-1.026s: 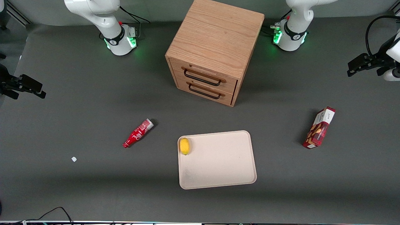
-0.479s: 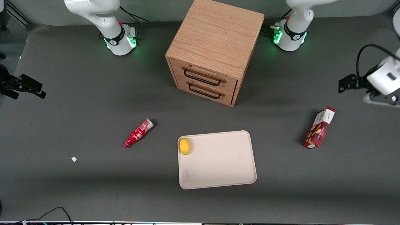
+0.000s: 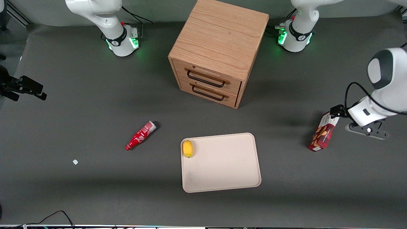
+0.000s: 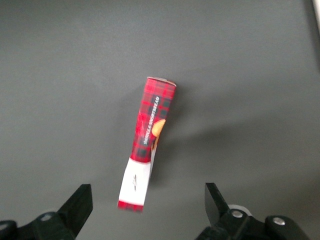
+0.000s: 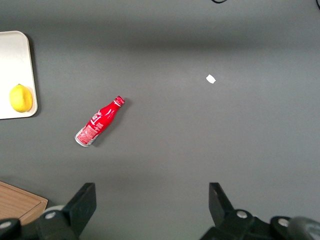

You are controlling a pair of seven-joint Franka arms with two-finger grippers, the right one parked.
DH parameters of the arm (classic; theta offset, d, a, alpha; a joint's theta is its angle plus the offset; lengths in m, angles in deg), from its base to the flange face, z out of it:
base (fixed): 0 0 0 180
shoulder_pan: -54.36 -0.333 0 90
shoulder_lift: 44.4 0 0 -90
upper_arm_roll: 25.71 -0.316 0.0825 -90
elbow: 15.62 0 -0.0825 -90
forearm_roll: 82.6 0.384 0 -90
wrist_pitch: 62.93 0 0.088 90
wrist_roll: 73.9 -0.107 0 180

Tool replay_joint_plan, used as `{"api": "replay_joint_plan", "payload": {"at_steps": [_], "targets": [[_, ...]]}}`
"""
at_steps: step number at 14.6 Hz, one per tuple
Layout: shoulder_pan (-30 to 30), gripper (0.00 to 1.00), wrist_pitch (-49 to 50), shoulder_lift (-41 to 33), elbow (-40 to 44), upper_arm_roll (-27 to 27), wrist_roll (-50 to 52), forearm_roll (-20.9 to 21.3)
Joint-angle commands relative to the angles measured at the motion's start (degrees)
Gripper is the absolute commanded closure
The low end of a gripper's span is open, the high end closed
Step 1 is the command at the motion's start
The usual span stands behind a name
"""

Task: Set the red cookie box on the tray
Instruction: 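Move the left gripper over the red plaid shortbread box and lower it, then close the left gripper on the end of the shortbread box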

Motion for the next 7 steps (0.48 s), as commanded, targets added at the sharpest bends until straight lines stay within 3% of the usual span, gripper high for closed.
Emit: {"api": "replay_joint_plan", "payload": {"at_steps": [1,7], "targets": [[-0.29,0.0,-9.28,0.89,-6.45,-0.26,-2.35,1.36],[-0.12,0.0,-21.6,5.72,-11.56,-0.71,-2.71,7.17]]}}
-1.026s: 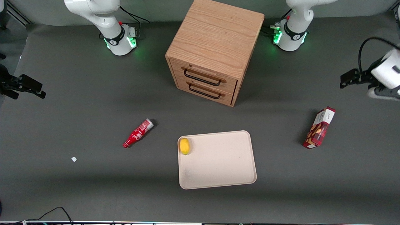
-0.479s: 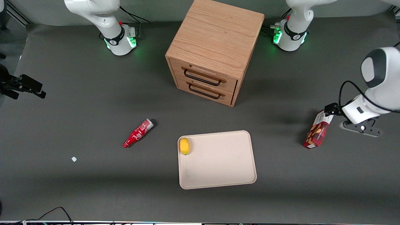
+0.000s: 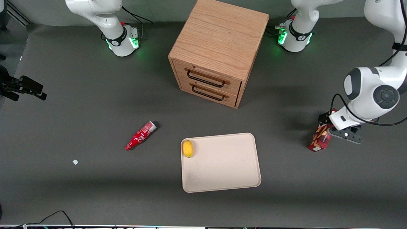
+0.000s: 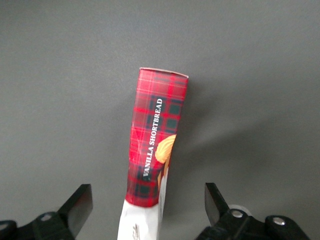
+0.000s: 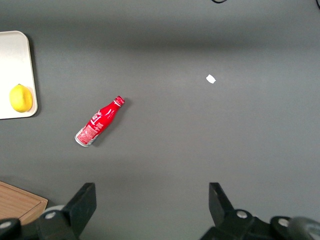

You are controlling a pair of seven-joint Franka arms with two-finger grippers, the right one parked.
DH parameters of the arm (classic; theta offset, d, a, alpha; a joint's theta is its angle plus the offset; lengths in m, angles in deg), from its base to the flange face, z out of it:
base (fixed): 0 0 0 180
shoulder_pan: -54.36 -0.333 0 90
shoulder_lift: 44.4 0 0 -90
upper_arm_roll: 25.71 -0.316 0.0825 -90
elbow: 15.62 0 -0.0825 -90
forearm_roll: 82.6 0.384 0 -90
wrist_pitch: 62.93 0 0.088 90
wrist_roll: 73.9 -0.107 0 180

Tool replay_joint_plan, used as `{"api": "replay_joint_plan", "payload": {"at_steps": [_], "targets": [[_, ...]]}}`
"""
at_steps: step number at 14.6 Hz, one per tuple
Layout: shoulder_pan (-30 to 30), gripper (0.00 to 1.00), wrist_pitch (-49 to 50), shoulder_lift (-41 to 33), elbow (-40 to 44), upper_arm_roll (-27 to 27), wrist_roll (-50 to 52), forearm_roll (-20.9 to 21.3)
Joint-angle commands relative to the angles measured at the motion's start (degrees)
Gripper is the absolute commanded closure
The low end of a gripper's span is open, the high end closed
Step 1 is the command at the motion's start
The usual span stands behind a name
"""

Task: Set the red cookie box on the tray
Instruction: 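Close the left gripper on the end of the shortbread box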

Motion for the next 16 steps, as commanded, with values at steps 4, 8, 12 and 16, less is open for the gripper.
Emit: {"api": "replay_joint_plan", "payload": {"at_steps": [4,8,12,16], "targets": [[0.35,0.0,-8.82,3.88,-2.94,-1.07,-0.94,1.64],[0.79,0.54,-9.44,5.02,-3.03,-1.51,-0.86,1.64],[0.88,1.0,-8.66,5.03,-2.85,-1.51,-0.42,1.56],[0.7,1.0,-6.82,3.54,-1.63,-1.51,-0.24,1.56]]}}
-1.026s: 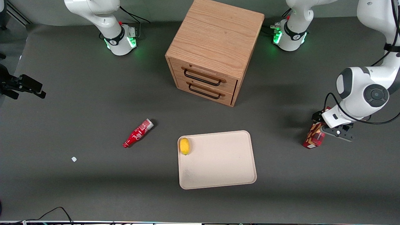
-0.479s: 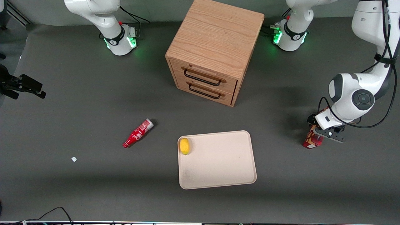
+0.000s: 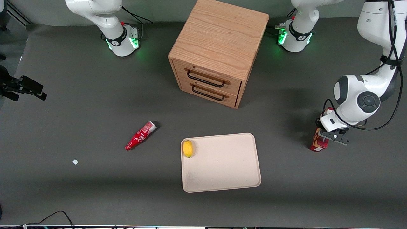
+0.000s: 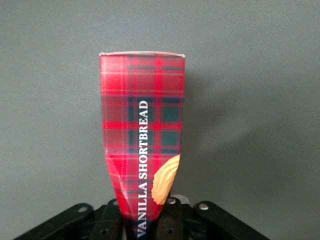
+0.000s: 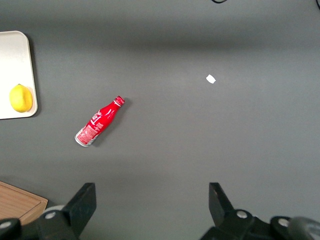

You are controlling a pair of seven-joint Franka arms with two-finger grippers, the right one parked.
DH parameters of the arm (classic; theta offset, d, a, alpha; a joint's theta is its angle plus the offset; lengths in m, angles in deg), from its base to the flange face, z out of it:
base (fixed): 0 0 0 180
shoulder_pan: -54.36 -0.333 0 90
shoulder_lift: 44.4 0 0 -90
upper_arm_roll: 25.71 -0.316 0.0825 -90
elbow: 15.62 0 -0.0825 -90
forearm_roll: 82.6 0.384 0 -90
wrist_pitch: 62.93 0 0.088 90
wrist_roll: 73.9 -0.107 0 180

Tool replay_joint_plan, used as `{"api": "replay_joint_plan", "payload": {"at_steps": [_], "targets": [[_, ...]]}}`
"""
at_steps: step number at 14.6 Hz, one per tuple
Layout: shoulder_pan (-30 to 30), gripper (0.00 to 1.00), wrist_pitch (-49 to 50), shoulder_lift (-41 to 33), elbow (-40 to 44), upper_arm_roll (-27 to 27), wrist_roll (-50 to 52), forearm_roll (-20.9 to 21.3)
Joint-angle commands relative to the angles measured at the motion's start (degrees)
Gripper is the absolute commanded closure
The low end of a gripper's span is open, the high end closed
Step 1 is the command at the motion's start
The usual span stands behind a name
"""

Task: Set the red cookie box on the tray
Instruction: 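Close the left gripper on the end of the shortbread box, then lift the box upright with the left gripper and carry it toward the tray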

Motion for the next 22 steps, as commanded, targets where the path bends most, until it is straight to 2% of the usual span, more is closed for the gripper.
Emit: {"api": "replay_joint_plan", "payload": {"at_steps": [1,4,8,12,16,22], "targets": [[0.46,1.0,4.55,-2.35,2.38,-0.6,0.23,0.46],[0.63,1.0,16.84,-5.07,9.75,-0.25,0.31,-0.77],[1.77,1.0,33.36,-5.96,22.84,-0.07,0.84,-8.15],[5.54,1.0,45.95,-3.25,37.96,0.8,11.09,-8.86],[6.78,1.0,48.87,1.14,46.15,6.78,24.36,-9.13],[14.42,1.0,45.46,12.13,57.23,9.69,45.02,-8.86]]}}
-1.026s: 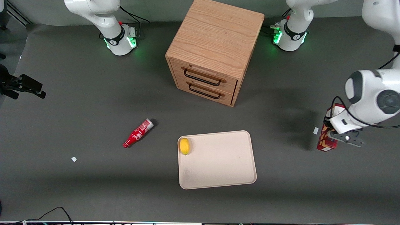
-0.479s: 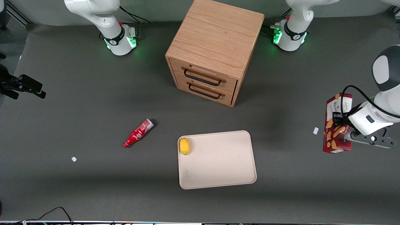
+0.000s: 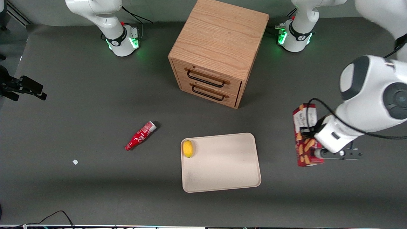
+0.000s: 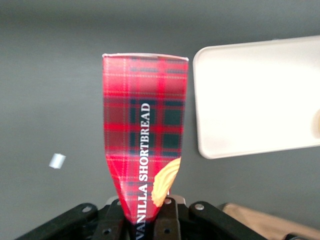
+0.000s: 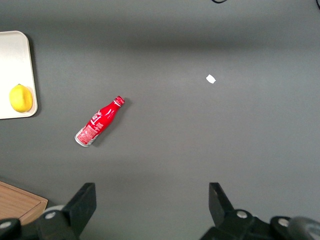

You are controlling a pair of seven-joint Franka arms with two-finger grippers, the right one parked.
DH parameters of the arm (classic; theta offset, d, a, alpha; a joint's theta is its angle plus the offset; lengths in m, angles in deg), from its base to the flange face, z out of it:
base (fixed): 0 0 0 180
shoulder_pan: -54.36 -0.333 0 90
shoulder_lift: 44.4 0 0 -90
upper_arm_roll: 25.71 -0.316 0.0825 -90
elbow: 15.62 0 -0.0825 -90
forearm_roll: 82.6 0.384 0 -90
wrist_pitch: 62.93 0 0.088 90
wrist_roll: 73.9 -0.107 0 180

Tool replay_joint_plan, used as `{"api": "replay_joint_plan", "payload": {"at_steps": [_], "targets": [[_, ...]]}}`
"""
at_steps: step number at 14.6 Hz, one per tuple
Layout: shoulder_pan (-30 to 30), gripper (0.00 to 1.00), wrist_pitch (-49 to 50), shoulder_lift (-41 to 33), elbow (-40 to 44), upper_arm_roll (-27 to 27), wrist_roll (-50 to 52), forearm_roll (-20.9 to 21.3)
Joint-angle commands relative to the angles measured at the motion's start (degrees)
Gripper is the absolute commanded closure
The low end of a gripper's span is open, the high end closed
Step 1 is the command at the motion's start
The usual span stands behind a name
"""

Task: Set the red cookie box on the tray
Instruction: 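Lift the box upright with the left gripper and carry it toward the tray, then lower the held box onto the tray's edge beside the yellow object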

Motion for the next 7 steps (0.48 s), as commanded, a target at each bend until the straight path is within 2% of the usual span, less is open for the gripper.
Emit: {"api": "replay_joint_plan", "payload": {"at_steps": [1,3,5,7], "targets": [[3.82,1.0,-2.54,6.9,6.51,0.34,8.79,0.54],[5.76,1.0,-6.15,9.98,6.34,0.25,10.91,1.94],[7.6,1.0,-10.1,13.06,5.99,0.34,13.46,5.18],[8.84,1.0,-13.35,16.04,5.9,0.25,13.65,5.99]]}}
